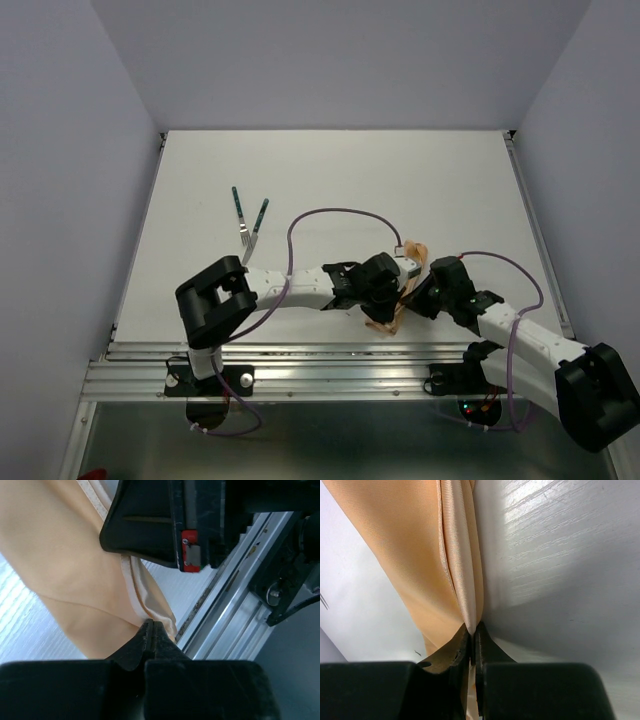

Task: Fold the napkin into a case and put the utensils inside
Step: Smooth out the smaller rectangle-folded napkin at the center of the board.

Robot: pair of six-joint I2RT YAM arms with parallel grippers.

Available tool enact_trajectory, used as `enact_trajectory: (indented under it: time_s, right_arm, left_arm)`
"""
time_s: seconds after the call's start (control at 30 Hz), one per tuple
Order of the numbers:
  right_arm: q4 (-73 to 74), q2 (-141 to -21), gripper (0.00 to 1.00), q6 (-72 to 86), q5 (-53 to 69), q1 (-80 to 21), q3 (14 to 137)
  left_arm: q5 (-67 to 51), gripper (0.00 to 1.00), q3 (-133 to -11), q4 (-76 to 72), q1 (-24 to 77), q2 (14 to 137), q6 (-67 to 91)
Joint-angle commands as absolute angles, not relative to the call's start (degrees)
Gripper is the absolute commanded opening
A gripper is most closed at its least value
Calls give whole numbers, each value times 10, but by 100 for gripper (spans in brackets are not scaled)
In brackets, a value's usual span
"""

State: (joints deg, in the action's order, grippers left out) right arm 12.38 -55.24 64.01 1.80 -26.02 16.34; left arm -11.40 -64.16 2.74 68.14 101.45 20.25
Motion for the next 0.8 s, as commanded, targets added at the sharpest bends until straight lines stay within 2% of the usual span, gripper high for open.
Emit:
enact_trajectory:
  time_s: [0.0, 0.07, 0.1, 0.13, 0.23, 0.33, 0.4, 0.47, 0.77]
  right_arm:
    - [129, -553, 2, 634, 10, -266, 174]
    - [133, -549, 13, 635, 8, -266, 173]
    - [135, -544, 23, 636, 8, -266, 172]
    - [138, -541, 38, 636, 8, -266, 171]
    - [145, -527, 50, 628, 4, -266, 169]
    - [156, -519, 52, 616, 10, -266, 169]
    - [158, -519, 52, 611, 22, -266, 165]
    - [162, -516, 47, 604, 29, -266, 158]
    - [134, -509, 13, 599, 54, -266, 134]
  left_arm:
    - [-148, 0, -654, -14, 679, 1048, 201]
    - [-152, 0, -658, -20, 677, 1066, 200]
    - [-154, 0, -659, -22, 676, 1070, 199]
    - [-156, 0, -660, -22, 676, 1073, 198]
    - [-159, 0, -659, -27, 672, 1074, 197]
    - [-159, 0, -657, -31, 671, 1069, 198]
    - [-159, 0, -656, -33, 670, 1067, 200]
    - [-159, 0, -654, -36, 666, 1065, 202]
    - [-156, 0, -665, -38, 662, 1054, 209]
